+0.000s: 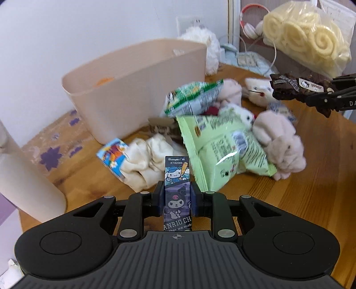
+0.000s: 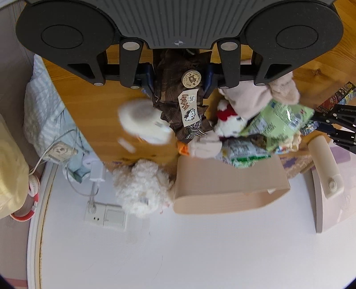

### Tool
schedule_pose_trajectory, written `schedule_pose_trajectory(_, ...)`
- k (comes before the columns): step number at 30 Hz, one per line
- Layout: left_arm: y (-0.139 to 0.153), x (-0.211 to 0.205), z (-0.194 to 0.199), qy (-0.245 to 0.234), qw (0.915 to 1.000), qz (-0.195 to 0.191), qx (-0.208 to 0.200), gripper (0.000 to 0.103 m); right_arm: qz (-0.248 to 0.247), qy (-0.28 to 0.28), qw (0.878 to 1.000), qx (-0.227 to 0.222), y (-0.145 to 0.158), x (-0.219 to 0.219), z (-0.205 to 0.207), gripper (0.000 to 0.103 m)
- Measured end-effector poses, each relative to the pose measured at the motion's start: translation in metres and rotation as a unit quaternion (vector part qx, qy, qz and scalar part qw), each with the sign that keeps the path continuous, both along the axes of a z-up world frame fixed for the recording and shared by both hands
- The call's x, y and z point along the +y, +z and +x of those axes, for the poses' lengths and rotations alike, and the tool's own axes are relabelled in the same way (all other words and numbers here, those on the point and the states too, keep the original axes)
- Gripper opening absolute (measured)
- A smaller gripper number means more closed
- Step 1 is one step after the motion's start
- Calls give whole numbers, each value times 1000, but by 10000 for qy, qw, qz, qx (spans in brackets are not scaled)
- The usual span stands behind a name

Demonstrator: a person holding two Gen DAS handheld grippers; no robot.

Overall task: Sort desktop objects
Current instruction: 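Lift the candy box and brown plush charm and carry both over the bin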

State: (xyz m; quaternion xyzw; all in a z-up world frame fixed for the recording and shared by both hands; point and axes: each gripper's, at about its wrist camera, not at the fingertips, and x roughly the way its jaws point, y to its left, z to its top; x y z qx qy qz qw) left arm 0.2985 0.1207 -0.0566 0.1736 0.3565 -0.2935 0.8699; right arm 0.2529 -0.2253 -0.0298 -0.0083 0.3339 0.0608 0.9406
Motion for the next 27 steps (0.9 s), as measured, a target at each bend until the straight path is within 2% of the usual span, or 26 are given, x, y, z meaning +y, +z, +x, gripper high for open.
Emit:
schedule_pose_trajectory(17,76,-8,-4,158,9940,-297,-1038,23,-33,284,9976,-637,54,14,6,40)
schedule_pose_trajectory(21,91,-19,3,149,9913,-360,-1258,23,19,388,9963,-769,67,19,14,40)
schedule_pose_trajectory(27,108,-33,22,428,9855,-593,-1531,23,10,452,9954,-844,81,28,38,40)
